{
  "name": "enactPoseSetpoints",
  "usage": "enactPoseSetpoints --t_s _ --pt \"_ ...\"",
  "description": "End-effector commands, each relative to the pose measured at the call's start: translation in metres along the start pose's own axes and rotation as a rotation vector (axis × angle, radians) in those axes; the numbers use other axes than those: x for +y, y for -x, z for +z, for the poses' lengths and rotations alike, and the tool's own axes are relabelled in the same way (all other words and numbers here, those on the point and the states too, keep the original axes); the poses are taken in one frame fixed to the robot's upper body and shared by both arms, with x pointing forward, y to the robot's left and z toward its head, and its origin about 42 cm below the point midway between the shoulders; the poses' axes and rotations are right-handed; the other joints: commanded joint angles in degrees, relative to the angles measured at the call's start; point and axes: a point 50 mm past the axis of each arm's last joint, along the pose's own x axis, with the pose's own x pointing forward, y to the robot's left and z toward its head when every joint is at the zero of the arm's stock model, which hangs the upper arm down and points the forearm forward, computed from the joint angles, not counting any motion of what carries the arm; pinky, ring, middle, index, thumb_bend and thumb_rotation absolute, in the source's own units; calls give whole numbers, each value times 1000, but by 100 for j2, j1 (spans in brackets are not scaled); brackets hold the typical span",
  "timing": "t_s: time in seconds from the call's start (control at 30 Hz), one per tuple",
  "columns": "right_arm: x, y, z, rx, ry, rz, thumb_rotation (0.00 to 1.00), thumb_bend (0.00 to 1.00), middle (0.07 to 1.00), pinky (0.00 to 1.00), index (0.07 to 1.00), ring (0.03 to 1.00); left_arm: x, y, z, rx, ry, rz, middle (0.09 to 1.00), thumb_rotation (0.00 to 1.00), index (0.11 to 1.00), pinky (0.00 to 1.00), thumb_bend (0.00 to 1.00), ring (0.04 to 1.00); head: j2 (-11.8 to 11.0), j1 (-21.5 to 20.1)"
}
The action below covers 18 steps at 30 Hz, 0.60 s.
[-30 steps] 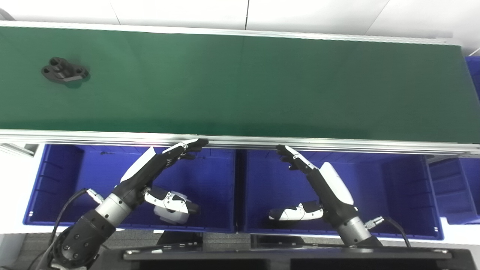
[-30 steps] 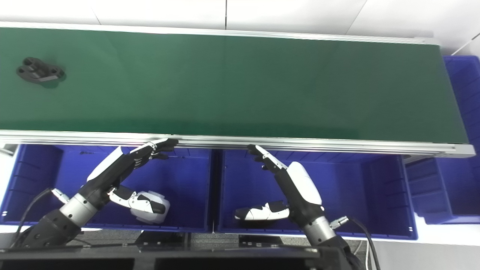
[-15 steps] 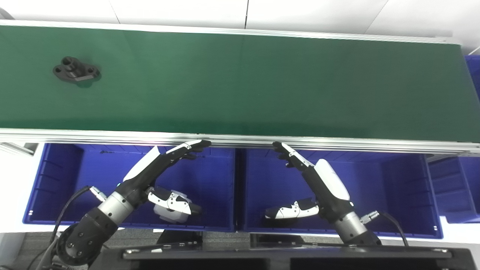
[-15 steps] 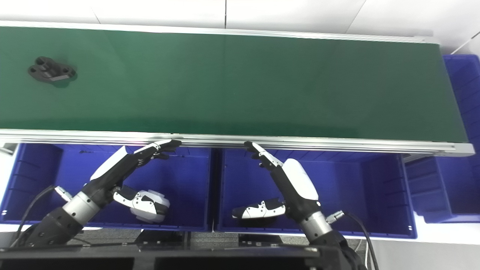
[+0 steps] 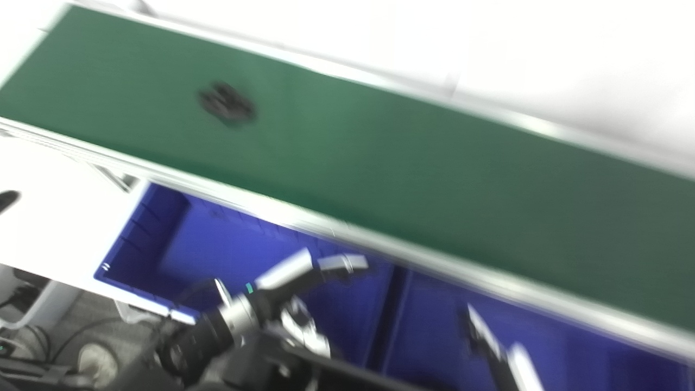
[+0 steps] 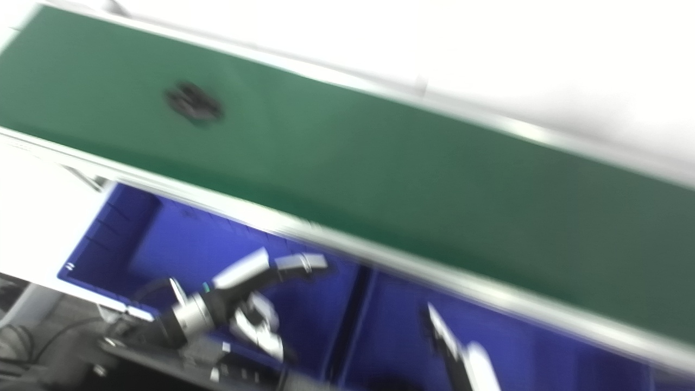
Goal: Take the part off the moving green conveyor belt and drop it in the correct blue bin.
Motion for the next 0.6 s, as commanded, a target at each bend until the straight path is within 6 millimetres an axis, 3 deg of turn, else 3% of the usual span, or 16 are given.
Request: enactPoseSetpoints --t_s 0.0,0.33,0.57 --pt "-5 -1 4 -73 -13 -42 489 945 899 721 947 830 -1 1 3 -48 -13 18 904 266 857 786 952 859 -10 4" --pt "6 -4 -7 -53 1 -47 468 968 873 695 927 810 -5 -1 -13 -17 -5 6 889 253 832 755 951 836 -689 -292" --pt "11 -8 -12 -53 -4 -44 459 961 864 662 914 789 -6 -1 -20 -1 4 2 875 262 817 716 950 816 -1003 -303"
